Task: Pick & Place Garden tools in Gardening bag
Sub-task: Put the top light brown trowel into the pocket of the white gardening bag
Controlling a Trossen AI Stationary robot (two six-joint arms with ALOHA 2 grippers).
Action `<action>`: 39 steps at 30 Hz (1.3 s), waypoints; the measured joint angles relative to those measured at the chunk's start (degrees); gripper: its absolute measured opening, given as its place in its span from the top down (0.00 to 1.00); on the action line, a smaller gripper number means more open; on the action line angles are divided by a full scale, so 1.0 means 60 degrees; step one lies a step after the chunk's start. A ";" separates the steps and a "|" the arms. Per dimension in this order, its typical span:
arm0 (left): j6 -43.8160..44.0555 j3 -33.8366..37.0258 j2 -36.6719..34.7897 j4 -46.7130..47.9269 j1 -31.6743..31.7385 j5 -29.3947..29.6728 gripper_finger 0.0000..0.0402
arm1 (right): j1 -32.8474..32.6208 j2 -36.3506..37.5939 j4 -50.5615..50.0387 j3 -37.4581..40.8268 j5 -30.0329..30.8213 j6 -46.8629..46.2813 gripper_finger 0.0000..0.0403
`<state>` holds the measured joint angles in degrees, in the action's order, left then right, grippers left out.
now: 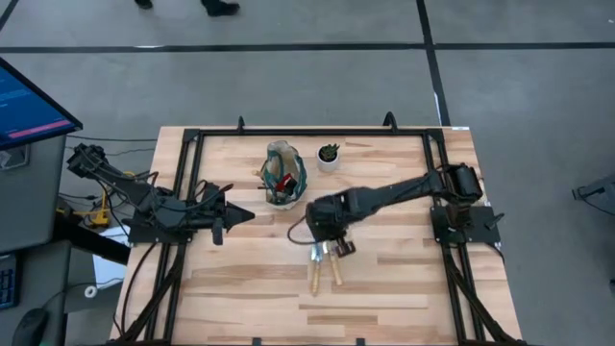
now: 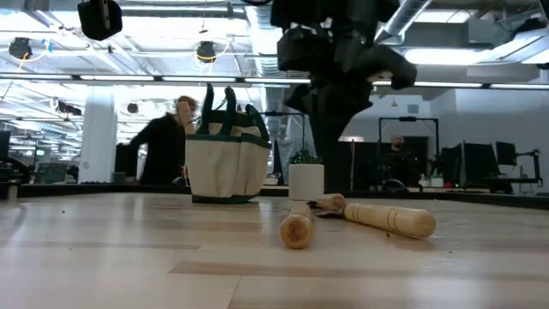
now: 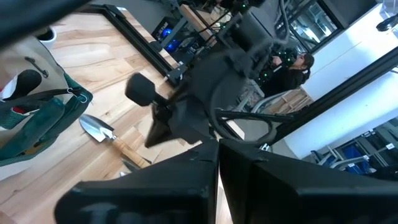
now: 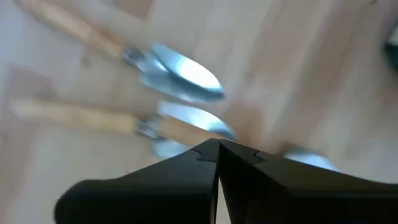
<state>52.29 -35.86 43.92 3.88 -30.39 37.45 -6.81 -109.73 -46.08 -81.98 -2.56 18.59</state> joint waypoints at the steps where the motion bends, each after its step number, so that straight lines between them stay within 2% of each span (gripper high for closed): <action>1: 0.0000 0.0000 0.0000 0.0003 -0.0003 0.0000 1.00 | 0.0122 0.0000 -0.0064 -0.0026 0.0002 0.0482 1.00; 5: 0.0000 0.0000 0.0000 0.0007 -0.0001 0.0000 1.00 | 0.0427 -0.0024 -0.0328 -0.0029 0.0211 0.2161 0.99; 8: 0.0000 0.0000 0.0000 0.0000 0.0000 0.0000 1.00 | 0.0493 -0.0029 -0.0313 -0.0029 0.0591 0.2878 0.94; 12: 0.0000 0.0000 0.0000 0.0000 -0.0001 0.0000 1.00 | 0.0471 -0.0029 -0.0124 -0.0029 0.1193 0.3409 0.81; 18: 0.0000 0.0000 0.0000 0.0009 -0.0002 0.0000 1.00 | 0.0204 -0.0033 0.0000 -0.0029 0.1275 0.3677 0.58; 22: -0.0197 0.0000 0.0000 0.0011 -0.0002 0.0000 1.00 | 0.0052 -0.0036 0.0265 -0.0025 0.1335 0.3815 0.50; 27: -0.0211 0.0000 0.0000 -0.0007 -0.0003 -0.0004 1.00 | 0.0034 -0.0266 0.0354 -0.0047 0.1392 0.3818 0.50; 32: -0.0221 0.0000 0.0004 -0.0029 0.0000 -0.0004 1.00 | -0.0119 -0.0419 -0.0474 -0.0048 0.1494 0.3642 0.55; 34: -0.0303 0.0004 0.0004 -0.0033 -0.0004 -0.0004 1.00 | -0.0240 -0.0280 -0.1052 0.0008 0.1672 0.3647 0.57; 39: -0.0664 0.0001 0.0004 -0.0025 -0.0001 -0.0004 1.00 | -0.0506 0.0076 -0.0941 -0.0065 0.1792 0.3955 0.62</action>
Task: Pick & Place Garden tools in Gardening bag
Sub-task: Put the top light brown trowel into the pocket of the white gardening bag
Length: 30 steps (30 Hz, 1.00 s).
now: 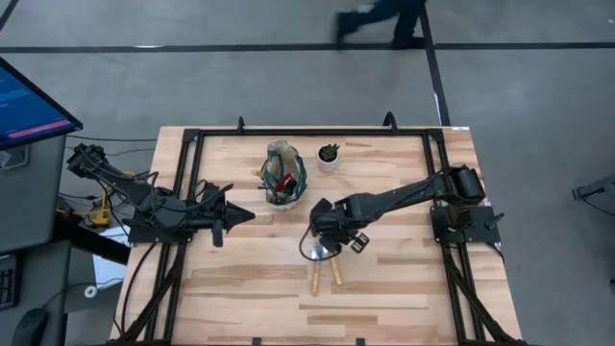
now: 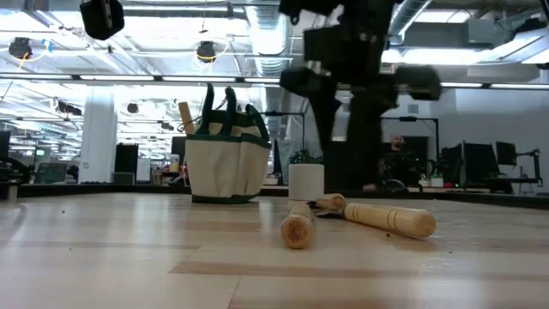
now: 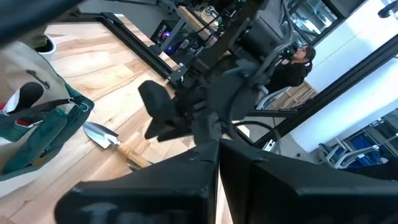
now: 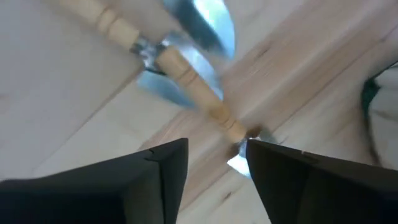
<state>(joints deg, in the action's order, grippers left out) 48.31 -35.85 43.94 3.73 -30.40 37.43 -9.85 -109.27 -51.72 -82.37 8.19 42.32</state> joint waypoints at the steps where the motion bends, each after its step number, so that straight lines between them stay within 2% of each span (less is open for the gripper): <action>1: -0.0010 0.0002 0.0002 0.0000 0.0001 0.0000 1.00 | -0.0049 -0.0037 0.0259 -0.0016 0.0027 0.0051 0.62; 7: -0.0014 0.0006 0.0036 0.0040 -0.0002 0.0004 1.00 | -0.0180 -0.0226 0.0590 -0.0029 0.0150 -0.0323 0.63; 10: -0.0014 0.0006 0.0283 0.0009 0.0060 0.0102 1.00 | -0.0210 -0.0106 -0.0596 -0.0282 0.0052 -0.1184 0.64; 13: -0.0015 0.0006 0.0791 -0.0085 0.0290 0.0208 1.00 | -0.0309 0.0595 -0.1882 -0.0945 -0.0148 -0.2354 0.68; 16: -0.0014 0.0009 0.1648 -0.0334 0.0669 0.0046 1.00 | -0.0493 0.1500 -0.2342 -0.1296 -0.0239 -0.3794 0.77; 18: -0.0028 0.0009 0.2358 -0.1055 0.1011 -0.0222 1.00 | -0.0645 0.2246 -0.2303 -0.1352 -0.0210 -0.4770 0.85; 21: -0.0475 -0.0185 0.3679 -0.2374 0.1541 -0.1138 1.00 | -0.0865 0.3228 -0.2190 -0.1381 -0.0056 -0.6166 0.97; 25: -0.1158 -0.1164 0.5474 -0.2446 0.1794 -0.1657 1.00 | -0.1151 0.4043 -0.2054 -0.1366 0.0874 -0.7988 0.96; 28: -0.1270 -0.1921 0.6549 -0.2277 0.1745 -0.1652 1.00 | -0.1361 0.4481 -0.2086 -0.1366 0.1404 -0.8820 0.97; 30: -0.0942 -0.2421 0.7126 -0.1705 0.1657 -0.1321 1.00 | -0.1492 0.4624 -0.2061 -0.1366 0.1580 -0.9254 0.99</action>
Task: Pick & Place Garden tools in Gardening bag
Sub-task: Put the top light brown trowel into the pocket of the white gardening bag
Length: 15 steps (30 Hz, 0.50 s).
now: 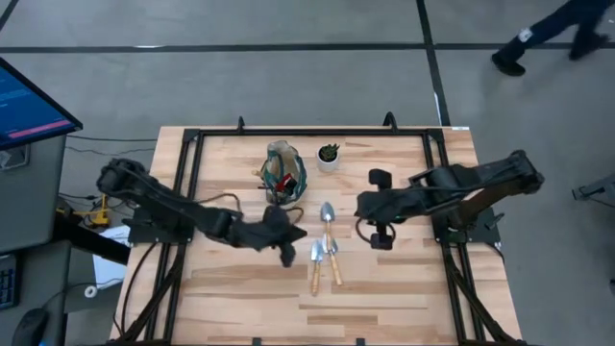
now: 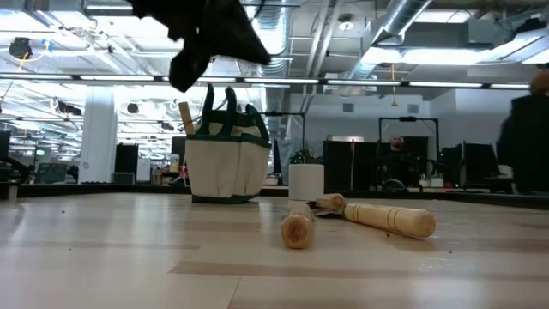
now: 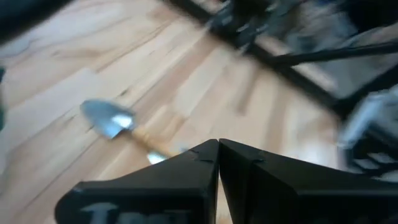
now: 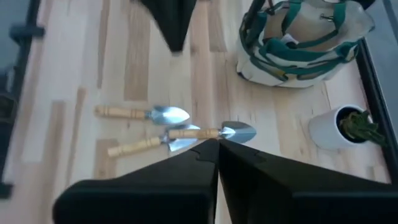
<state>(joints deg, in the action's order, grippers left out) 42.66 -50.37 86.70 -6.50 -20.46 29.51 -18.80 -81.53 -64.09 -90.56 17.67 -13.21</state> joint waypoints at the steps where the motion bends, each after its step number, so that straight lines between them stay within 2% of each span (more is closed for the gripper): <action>1: 0.0284 -0.0231 0.0247 0.0492 -0.0052 0.0234 1.00 | -0.0073 0.0049 -0.0013 0.0000 0.0060 -0.0209 0.99; 4: 0.1454 -0.0717 0.0895 0.1849 -0.0208 0.0919 1.00 | -0.0253 0.0118 -0.0024 0.0004 0.0065 -0.0595 0.99; 6: 0.2391 -0.0811 0.1275 0.1985 -0.0336 0.1310 1.00 | -0.0389 0.0115 -0.0027 0.0004 0.0065 -0.0713 0.99; 10: 0.3986 -0.0985 0.2153 0.1921 -0.0567 0.1221 1.00 | -0.0629 -0.0026 -0.0021 -0.0004 0.0091 -0.0766 0.99; 15: 0.4440 -0.1559 0.3180 0.1760 -0.0650 0.1216 1.00 | -0.0979 -0.0353 -0.0184 0.0015 0.0321 -0.1427 1.00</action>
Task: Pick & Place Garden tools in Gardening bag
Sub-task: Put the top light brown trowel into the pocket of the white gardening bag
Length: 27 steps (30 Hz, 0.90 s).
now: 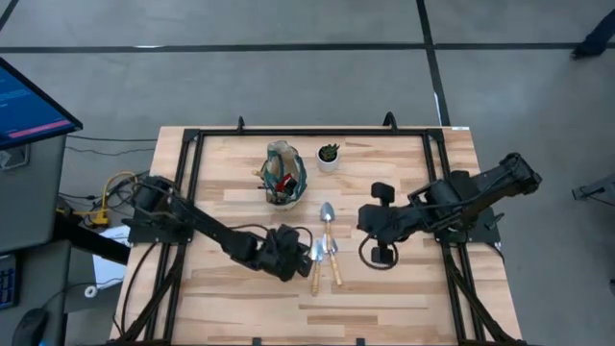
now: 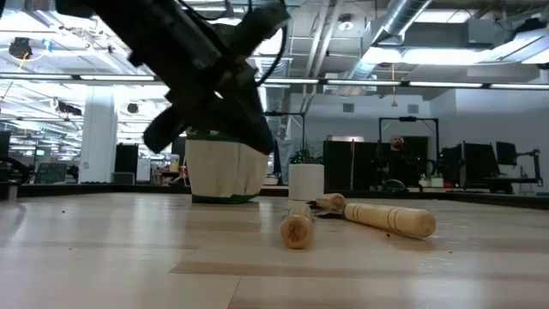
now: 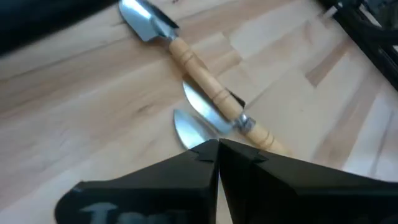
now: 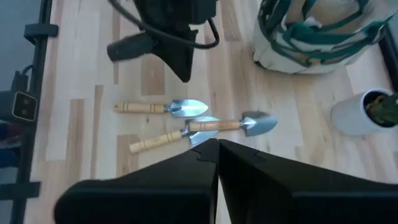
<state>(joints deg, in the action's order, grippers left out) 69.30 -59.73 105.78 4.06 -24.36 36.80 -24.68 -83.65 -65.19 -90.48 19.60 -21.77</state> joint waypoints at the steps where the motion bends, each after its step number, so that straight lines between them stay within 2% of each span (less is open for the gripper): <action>1: 0.0004 -0.0147 0.0172 -0.0014 0.0031 0.0127 1.00 | -0.0123 -0.0029 -0.0006 0.0000 0.0003 -0.0211 1.00; 7: -0.0031 -0.0791 0.0948 -0.0104 0.0418 0.0917 1.00 | -0.1199 -0.0165 0.0196 0.0022 0.0084 -0.1984 1.00; 15: 0.0502 -0.1675 0.2256 -0.0304 0.0909 0.1372 1.00 | -0.2507 -0.0313 0.0488 0.0000 0.0926 -0.3844 1.00; 24: 0.0419 -0.2898 0.3529 -0.0832 0.1756 0.0955 1.00 | -0.3408 -0.0311 0.0399 -0.0002 0.1012 -0.3958 1.00; 27: -0.0835 -0.3383 0.3841 -0.1931 0.2027 0.0045 1.00 | -0.3656 -0.0311 0.0106 -0.0004 0.1016 -0.3957 1.00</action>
<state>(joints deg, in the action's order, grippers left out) 64.29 -80.03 128.83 -7.53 -12.20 37.07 -46.61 -85.52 -64.56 -90.50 25.69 -45.51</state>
